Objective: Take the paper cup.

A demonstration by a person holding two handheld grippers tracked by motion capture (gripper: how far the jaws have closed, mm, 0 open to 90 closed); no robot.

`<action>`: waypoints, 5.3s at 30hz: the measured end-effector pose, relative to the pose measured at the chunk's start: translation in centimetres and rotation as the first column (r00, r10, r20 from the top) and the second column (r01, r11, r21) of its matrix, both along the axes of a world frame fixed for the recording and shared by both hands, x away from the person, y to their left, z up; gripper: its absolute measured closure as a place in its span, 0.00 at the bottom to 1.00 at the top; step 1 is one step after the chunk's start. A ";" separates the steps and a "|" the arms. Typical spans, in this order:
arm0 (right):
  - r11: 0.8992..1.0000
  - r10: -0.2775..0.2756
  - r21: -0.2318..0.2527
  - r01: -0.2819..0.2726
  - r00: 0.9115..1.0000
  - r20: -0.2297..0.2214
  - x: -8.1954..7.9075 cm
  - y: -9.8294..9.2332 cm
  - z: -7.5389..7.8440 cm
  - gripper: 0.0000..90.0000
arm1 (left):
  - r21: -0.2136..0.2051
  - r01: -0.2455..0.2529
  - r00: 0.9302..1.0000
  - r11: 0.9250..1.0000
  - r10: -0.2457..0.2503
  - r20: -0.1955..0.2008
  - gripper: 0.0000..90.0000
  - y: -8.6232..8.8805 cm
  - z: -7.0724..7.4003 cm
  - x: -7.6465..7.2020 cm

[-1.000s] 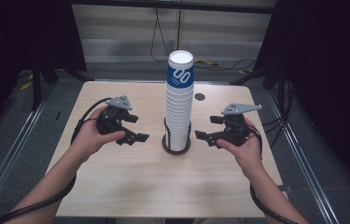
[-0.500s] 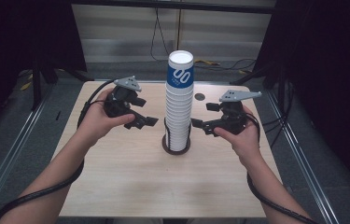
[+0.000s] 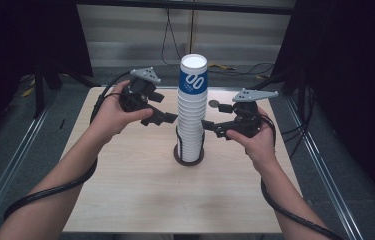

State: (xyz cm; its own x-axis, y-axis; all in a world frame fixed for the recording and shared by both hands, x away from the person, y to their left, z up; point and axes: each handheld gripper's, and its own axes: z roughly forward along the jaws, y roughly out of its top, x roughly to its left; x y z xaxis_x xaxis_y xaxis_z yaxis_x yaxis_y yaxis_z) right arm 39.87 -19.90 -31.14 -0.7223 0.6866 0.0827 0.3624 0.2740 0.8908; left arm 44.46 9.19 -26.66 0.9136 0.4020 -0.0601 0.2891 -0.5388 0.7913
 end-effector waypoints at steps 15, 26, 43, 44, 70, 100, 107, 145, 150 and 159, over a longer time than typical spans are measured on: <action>0.999 0.046 0.002 -0.046 0.999 0.008 0.8 1.7 0.4 0.14 | -0.052 -0.004 1.000 0.999 0.005 0.030 0.18 -3.0 2.4 1.3; 0.999 0.051 -0.002 -0.051 0.999 0.007 1.4 1.8 0.4 0.14 | -0.106 -0.017 0.999 0.994 0.022 0.047 0.17 -4.8 2.4 2.1; 0.999 0.047 0.015 -0.048 0.998 0.036 1.8 2.5 1.0 0.13 | -0.128 -0.017 0.998 0.992 0.025 0.058 0.18 -5.0 2.1 2.3; 0.999 0.045 0.011 -0.045 0.998 0.036 1.9 2.7 1.1 0.13 | -0.126 -0.020 0.998 0.992 0.027 0.055 0.18 -5.1 2.2 2.2; 0.999 -0.014 0.041 0.013 1.000 0.028 2.5 3.6 1.6 0.15 | -0.105 -0.027 0.998 0.994 0.033 0.055 0.20 -5.4 2.5 2.0; 0.999 -0.020 0.029 0.019 0.999 0.039 2.5 3.9 1.5 0.15 | -0.211 -0.072 0.994 0.975 0.087 0.059 0.19 -5.2 2.1 2.2; 0.999 -0.020 0.028 0.019 0.999 0.040 2.6 3.9 1.4 0.15 | -0.214 -0.073 0.995 0.974 0.087 0.054 0.19 -5.5 2.0 2.4; 0.999 -0.016 0.036 0.014 0.999 0.043 2.6 3.8 1.3 0.15 | -0.212 -0.072 0.992 0.975 0.092 0.084 0.26 -4.5 6.3 1.8; 0.999 -0.016 0.037 0.014 0.999 0.036 2.6 3.8 1.3 0.15 | -0.218 -0.071 0.992 0.973 0.091 0.082 0.26 -4.5 6.5 1.8; 0.999 -0.015 0.043 0.014 0.999 0.033 2.6 3.8 1.2 0.15 | -0.230 -0.080 0.992 0.970 0.099 0.076 0.26 -4.3 7.0 2.0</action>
